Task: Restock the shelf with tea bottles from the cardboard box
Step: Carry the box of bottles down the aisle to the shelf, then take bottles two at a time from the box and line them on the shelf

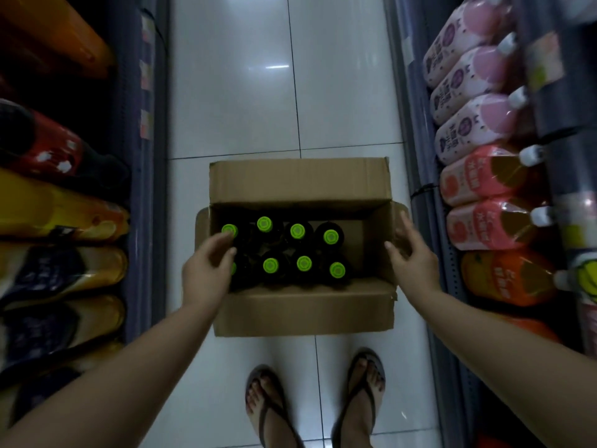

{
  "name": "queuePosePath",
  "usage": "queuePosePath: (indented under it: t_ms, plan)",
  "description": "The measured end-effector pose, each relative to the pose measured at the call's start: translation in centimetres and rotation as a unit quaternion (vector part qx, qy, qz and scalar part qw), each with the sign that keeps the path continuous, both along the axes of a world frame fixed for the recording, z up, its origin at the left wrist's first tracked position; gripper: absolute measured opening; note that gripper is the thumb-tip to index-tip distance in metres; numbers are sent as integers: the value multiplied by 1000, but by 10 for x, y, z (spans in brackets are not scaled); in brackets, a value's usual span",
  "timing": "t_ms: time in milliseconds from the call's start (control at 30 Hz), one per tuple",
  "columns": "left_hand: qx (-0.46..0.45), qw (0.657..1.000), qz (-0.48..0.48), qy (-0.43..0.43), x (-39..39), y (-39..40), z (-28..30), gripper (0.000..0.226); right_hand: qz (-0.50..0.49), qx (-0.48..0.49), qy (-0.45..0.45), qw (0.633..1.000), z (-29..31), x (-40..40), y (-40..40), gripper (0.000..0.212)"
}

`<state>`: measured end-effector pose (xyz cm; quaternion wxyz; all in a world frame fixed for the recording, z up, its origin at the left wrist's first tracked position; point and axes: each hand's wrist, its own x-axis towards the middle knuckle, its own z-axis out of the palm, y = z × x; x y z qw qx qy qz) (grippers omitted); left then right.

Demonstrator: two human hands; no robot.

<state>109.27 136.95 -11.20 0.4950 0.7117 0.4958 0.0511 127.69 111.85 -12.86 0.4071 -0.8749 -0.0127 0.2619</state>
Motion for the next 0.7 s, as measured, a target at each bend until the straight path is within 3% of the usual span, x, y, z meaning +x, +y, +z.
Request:
queuePosePath:
  t_ms: [167,367,700]
  plan:
    - [-95,995,-35,-28,17,-62,19,24,52,59,67,995,33,-12,9,58]
    - [-217,974,-24,-58,46,-111,-28,32,106,50,56,992,7,-5,28,52]
    - [-179,982,-55,-18,66,-139,-95,64,293,14,46,955,-67,30,60,62]
